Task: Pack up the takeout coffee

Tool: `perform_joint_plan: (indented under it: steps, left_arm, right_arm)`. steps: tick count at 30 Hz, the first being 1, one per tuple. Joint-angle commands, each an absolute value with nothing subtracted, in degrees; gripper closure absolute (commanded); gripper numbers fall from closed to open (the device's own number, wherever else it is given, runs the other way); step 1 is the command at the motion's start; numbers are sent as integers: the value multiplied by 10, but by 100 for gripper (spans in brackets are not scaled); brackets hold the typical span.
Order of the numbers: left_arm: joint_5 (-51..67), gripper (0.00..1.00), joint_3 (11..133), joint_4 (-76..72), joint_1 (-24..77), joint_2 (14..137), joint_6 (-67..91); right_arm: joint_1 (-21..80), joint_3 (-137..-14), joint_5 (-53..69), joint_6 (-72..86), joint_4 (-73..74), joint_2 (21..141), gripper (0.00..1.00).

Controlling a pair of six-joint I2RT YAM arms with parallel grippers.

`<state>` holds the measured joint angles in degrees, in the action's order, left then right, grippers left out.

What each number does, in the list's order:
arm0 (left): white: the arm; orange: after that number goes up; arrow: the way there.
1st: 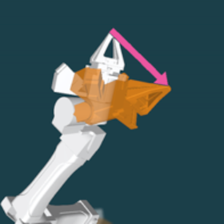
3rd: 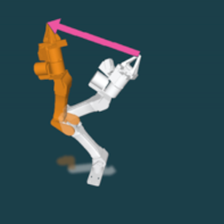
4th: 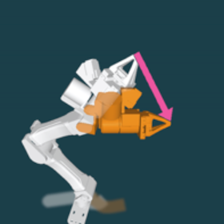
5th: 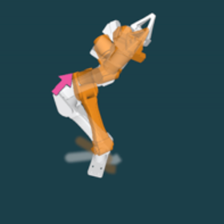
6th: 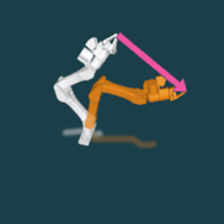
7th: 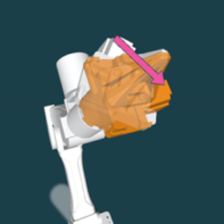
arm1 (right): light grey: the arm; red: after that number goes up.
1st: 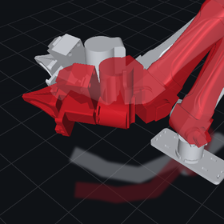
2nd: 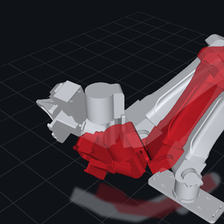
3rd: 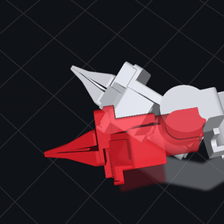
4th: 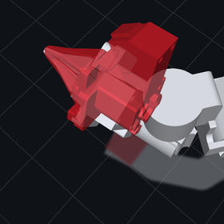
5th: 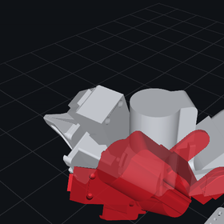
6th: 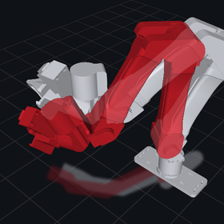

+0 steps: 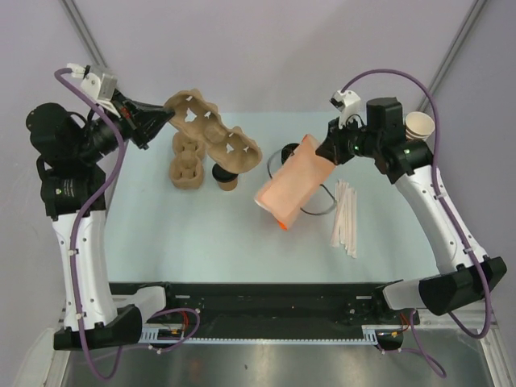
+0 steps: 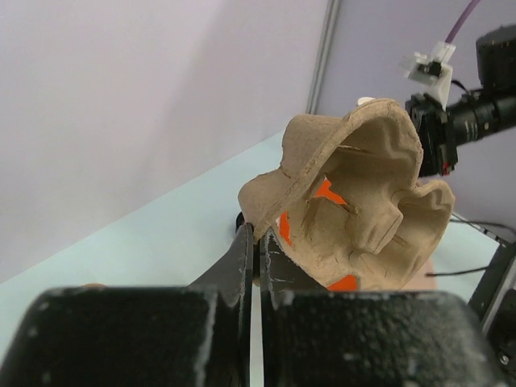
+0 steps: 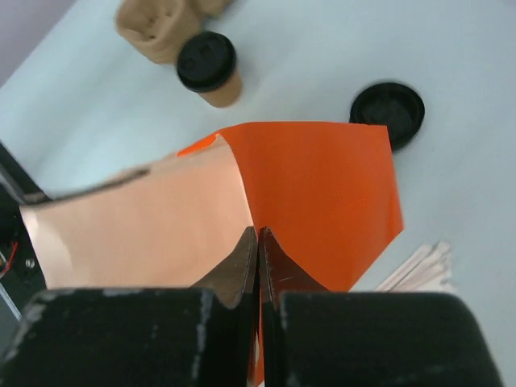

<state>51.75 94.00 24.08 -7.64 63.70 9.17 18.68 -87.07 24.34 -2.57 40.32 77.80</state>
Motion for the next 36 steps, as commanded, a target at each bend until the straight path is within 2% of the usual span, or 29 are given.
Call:
perform_joint_plan:
  steps: [1, 7, 14, 22, 27, 36]
  left_arm:
    - [581, 100, 964, 192, -77, 616, 133]
    - [608, 100, 1007, 170, -62, 625, 171]
    - [536, 100, 1099, 326, 22, 662, 57]
    - [312, 100, 1201, 469, 242, 717, -144]
    - [177, 100, 1180, 507, 371, 723, -230]
    - [58, 100, 1158, 503, 470, 729, -291]
  right_arm:
    - [196, -967, 353, -151, 463, 789, 100]
    - [234, -1055, 366, -178, 564, 849, 100]
    - [295, -1067, 309, -155, 590, 870, 100]
    - [337, -1118, 305, -180, 617, 915, 100]
    - [341, -1168, 300, -181, 652, 948, 100]
    - [355, -1184, 288, -189, 664, 966, 100]
